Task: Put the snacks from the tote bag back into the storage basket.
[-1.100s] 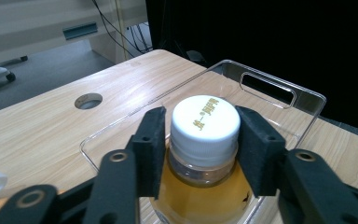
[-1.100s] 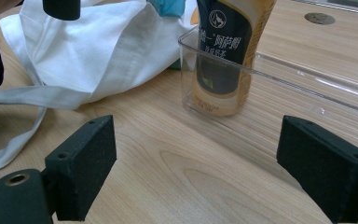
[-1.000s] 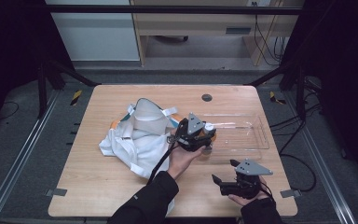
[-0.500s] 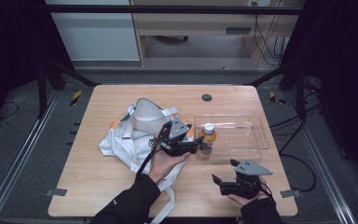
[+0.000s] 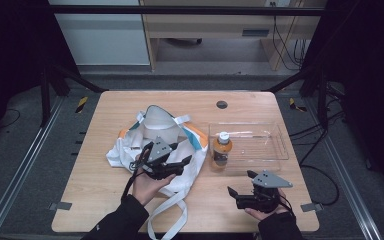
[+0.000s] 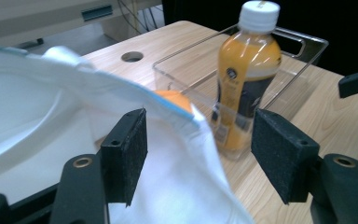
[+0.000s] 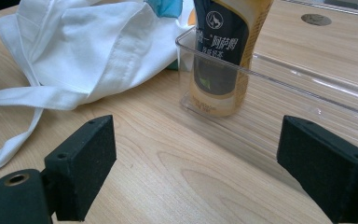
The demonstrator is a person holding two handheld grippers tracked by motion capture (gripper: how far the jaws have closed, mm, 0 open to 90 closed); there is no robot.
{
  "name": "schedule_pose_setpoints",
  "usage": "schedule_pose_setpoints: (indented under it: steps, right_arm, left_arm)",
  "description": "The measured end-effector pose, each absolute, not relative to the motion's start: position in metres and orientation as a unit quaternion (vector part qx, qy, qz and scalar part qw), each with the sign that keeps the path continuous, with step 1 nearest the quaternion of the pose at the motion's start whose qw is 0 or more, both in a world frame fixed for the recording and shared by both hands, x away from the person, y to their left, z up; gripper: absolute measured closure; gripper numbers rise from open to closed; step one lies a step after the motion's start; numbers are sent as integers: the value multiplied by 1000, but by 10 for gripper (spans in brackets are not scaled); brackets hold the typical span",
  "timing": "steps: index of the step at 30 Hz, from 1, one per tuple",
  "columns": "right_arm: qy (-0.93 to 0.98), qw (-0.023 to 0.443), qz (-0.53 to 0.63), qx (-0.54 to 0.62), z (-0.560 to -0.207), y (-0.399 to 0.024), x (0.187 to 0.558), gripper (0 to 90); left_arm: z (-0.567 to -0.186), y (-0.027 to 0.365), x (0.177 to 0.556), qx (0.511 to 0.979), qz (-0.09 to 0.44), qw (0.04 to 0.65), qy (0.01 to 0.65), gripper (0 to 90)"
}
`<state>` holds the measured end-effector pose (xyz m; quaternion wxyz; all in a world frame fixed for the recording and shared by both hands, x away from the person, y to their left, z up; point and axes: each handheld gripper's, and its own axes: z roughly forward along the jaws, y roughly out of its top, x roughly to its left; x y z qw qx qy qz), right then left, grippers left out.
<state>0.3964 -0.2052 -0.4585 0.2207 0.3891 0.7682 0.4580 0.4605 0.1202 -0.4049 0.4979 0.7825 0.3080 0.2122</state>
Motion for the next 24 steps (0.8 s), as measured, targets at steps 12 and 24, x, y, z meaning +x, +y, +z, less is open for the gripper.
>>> schedule_pose_setpoints:
  steps: [12,24]
  right_arm:
    - [768,222,458,388,-458,-205,396,120]
    - [769,223,457,388,-458,-205,396,117]
  left_arm:
    - [-420,169,436,784,221,484,320,325]
    - [-438,216,420,775,229,475,349,299]
